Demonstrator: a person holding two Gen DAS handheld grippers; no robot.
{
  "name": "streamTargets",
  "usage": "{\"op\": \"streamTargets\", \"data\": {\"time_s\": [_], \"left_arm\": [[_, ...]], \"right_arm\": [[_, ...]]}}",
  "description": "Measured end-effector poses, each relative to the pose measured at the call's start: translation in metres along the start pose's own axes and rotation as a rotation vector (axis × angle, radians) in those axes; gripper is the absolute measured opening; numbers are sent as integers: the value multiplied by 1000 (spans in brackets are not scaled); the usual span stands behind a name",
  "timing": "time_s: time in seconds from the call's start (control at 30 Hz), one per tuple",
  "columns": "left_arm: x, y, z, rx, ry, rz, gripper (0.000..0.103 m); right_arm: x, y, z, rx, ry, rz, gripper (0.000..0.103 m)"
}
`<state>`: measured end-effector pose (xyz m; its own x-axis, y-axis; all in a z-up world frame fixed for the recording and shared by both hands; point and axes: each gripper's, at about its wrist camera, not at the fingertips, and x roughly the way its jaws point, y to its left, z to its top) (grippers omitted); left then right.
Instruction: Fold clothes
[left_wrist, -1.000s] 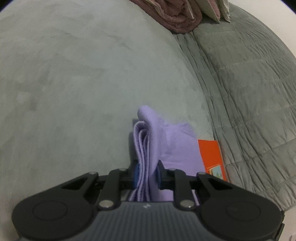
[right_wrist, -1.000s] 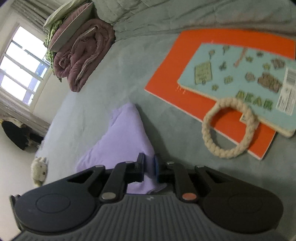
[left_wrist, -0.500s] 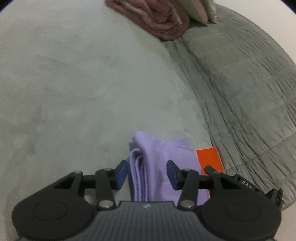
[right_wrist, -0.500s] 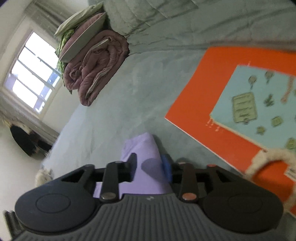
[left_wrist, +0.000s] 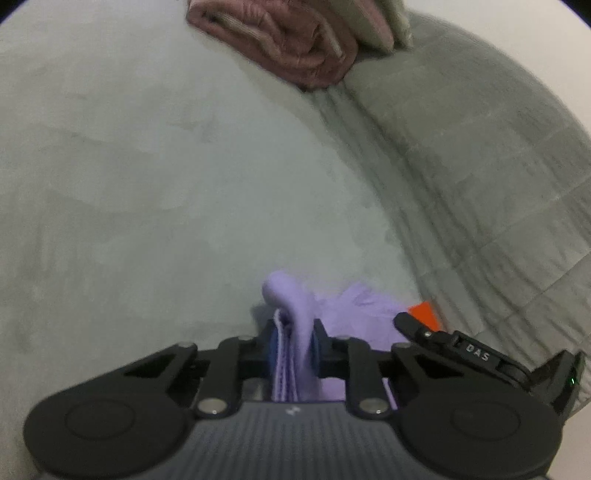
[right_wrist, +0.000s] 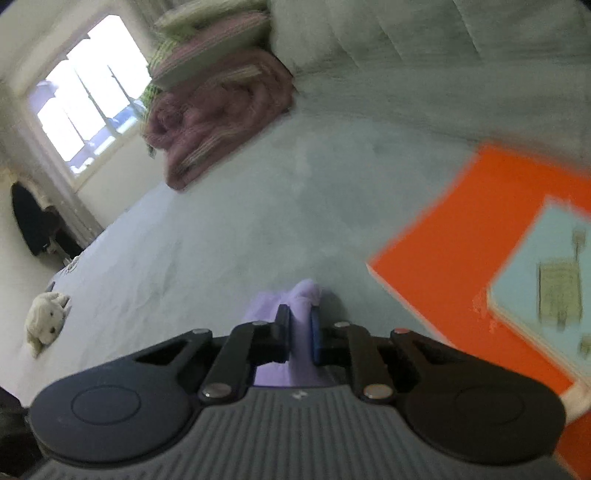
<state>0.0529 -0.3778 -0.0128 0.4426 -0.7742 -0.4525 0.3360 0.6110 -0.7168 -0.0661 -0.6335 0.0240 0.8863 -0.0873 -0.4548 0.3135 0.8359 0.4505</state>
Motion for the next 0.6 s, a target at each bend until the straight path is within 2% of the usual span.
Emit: {"op": "streamTargets", "data": {"time_s": [0.07,0.13,0.23,0.33,0.5,0.6], "left_arm": [[-5,-2,-2,16,-53,-16,18],[-1,-1,-4,29,-51,3,18],[9,7,-5,27,-9,47,20],[7,11,-2,9,-11,33,23],[-6,9,4,17,-41,71,36],[-22,6,1,25,-52,100,36]], "right_arm": [[-3,6,-1,-49,-38,-15,14],[-5,11,-2,-96,-73,-33,14],[16,11,-12,-133,13,-103,16],[12,7,-11,-123,3,-124,22],[-7,3,1,-52,-57,-167,23],[-18,4,2,-28,-56,-153,23]]}}
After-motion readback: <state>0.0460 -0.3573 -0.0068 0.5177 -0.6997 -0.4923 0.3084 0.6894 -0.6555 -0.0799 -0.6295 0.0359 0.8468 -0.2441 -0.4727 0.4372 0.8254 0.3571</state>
